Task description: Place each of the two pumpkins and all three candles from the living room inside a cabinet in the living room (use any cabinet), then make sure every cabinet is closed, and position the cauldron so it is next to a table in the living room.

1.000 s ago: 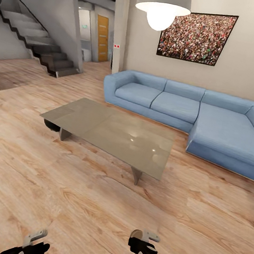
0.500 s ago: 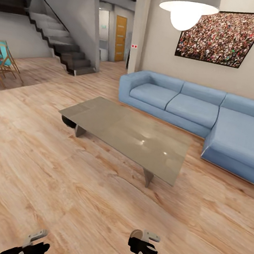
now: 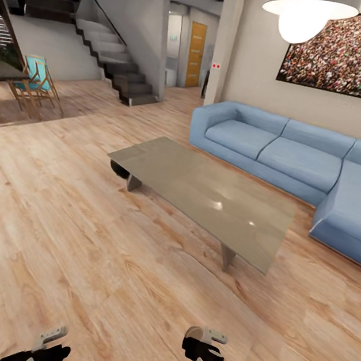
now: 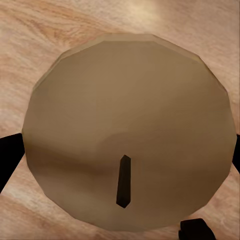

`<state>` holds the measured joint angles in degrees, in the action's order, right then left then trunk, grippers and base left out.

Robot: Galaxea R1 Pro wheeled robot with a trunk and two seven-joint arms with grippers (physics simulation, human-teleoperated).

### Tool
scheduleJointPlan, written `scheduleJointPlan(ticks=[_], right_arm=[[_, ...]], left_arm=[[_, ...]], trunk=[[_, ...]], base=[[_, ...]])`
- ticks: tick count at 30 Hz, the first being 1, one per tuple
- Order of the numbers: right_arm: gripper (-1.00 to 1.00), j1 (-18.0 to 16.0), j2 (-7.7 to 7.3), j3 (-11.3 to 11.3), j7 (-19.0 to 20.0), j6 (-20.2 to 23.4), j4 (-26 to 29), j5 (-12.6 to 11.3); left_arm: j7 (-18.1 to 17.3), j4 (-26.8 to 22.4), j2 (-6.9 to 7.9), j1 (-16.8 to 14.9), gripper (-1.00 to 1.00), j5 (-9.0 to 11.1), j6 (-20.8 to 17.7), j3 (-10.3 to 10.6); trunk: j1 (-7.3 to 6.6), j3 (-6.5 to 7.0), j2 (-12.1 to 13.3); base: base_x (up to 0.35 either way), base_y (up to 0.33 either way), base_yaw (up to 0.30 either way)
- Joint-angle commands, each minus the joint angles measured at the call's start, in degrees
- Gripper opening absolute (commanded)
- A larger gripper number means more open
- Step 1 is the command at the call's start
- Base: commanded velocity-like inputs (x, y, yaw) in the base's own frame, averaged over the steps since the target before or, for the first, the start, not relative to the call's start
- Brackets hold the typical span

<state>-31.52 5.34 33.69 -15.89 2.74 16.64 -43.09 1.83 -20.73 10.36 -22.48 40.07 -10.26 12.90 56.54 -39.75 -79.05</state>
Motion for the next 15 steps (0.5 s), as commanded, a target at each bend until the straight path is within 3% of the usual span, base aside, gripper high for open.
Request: scheduleJointPlan(ticks=[1,15], right_arm=[[-1.00,0.0,-0.05,0.5,-0.5,0.3,0.2,-0.3],[-1.00,0.0,-0.05,0.5,-0.5,0.2,0.2,-0.3]], left_arm=[[0.2,-0.1,0.04,0.0,1.00,0.4,-0.2,0.4],[0.2,-0.1,0.08,0.0,1.00,0.4,-0.2,0.3]], trunk=[[0.00,-0.10,0.0],[0.00,-0.87,0.0]], base=[[0.000,0.000,0.242],[0.000,0.000,0.242]])
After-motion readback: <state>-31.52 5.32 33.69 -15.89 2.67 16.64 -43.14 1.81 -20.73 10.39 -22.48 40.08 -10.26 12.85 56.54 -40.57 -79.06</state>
